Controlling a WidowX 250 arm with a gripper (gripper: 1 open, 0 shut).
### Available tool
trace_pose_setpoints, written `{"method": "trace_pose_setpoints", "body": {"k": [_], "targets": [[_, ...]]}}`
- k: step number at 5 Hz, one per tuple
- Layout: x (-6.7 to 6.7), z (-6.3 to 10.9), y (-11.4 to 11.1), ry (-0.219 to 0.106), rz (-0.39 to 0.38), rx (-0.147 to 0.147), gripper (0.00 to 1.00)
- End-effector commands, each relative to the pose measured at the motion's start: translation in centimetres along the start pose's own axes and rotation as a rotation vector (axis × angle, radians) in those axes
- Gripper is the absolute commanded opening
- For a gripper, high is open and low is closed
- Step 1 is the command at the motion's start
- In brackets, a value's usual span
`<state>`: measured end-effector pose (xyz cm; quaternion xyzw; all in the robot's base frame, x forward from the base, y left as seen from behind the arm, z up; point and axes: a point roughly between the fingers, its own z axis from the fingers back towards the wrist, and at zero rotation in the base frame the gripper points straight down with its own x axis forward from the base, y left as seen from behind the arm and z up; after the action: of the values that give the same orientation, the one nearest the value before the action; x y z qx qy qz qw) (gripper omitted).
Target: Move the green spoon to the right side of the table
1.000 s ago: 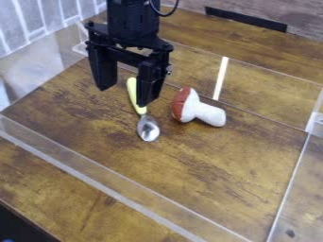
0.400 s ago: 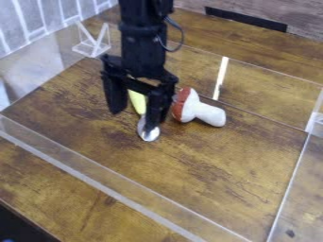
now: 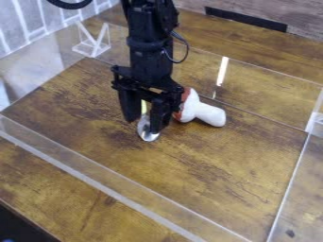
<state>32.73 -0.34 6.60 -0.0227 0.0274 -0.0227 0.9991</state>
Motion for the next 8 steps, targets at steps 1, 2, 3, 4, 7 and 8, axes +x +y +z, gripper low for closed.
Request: {"method": "trace_pose_setpoints", "body": {"k": [1, 2, 3, 4, 7, 8], "targets": [[0.8, 1.5, 0.5, -0.056, 0.018, -0.003, 0.0], [1.3, 3.1, -0.7, -0.069, 0.031, -0.009, 0.0], [2.1, 5.3, -2.3, -0.088, 0.033, -0.015, 0.0], [3.2, 5.7, -3.9, -0.096, 0.024, -0.028, 0.0], [3.2, 3.8, 1.6, -0.105, 0.095, 0.018, 1.0], [3.1, 2.6, 2.6, -0.107, 0.111, 0.022, 1.0]]}}
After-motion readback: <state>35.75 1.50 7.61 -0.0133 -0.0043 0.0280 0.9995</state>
